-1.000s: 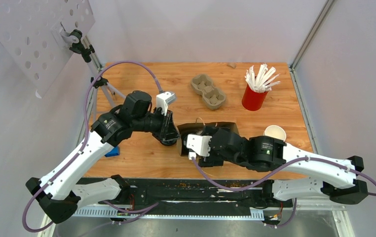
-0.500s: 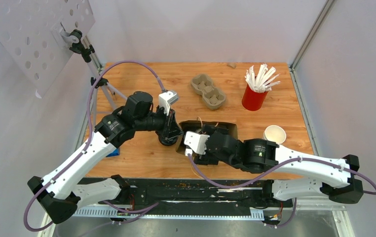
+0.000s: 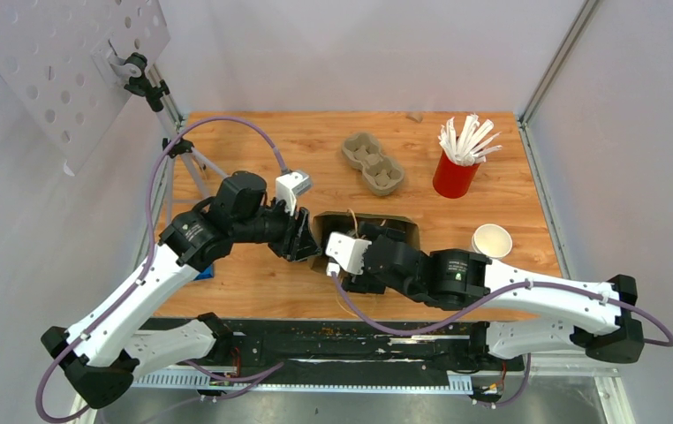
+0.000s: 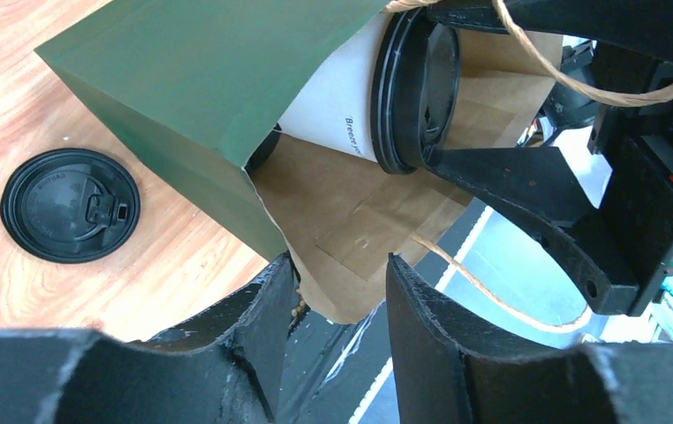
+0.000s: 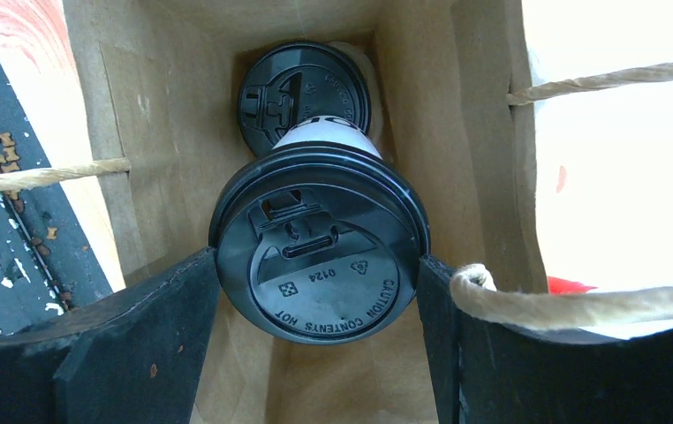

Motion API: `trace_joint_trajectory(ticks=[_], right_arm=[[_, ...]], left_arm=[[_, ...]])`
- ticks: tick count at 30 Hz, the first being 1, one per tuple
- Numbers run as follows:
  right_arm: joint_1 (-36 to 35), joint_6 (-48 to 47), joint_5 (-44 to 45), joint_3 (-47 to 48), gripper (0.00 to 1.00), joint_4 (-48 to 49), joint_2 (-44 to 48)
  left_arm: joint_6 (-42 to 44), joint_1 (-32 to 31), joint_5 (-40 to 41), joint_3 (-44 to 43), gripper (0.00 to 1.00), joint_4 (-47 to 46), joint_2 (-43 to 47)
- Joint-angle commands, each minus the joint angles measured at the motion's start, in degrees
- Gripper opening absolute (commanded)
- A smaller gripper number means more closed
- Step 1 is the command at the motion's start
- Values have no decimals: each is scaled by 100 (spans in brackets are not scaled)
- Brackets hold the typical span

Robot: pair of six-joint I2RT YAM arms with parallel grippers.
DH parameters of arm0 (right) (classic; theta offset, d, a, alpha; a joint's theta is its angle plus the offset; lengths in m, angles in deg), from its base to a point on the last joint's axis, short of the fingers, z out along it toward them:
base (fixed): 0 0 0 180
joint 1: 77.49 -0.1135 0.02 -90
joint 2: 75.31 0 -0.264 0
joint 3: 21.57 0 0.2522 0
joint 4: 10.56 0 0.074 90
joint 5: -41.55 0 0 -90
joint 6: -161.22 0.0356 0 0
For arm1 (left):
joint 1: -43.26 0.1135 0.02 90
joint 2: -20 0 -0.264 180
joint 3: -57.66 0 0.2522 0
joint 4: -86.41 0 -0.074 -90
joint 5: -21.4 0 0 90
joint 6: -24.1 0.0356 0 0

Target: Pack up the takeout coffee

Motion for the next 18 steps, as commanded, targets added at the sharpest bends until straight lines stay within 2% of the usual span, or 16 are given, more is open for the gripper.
trace_joint_trajectory(ticks=[1, 10, 14, 18], right_arm=[[-27, 48, 93, 70, 56, 253, -89], [-31, 8, 194, 262, 56, 61, -131], [-30, -46, 186, 293, 56, 11, -78], [-26, -225, 157, 254, 56, -15, 13]], left_arm=[[-106, 10, 68, 123, 52, 3, 184], [26, 10, 210, 170, 51, 77, 77], [75, 10, 194, 167, 40, 70, 76], [94, 10, 152, 195, 33, 65, 82]])
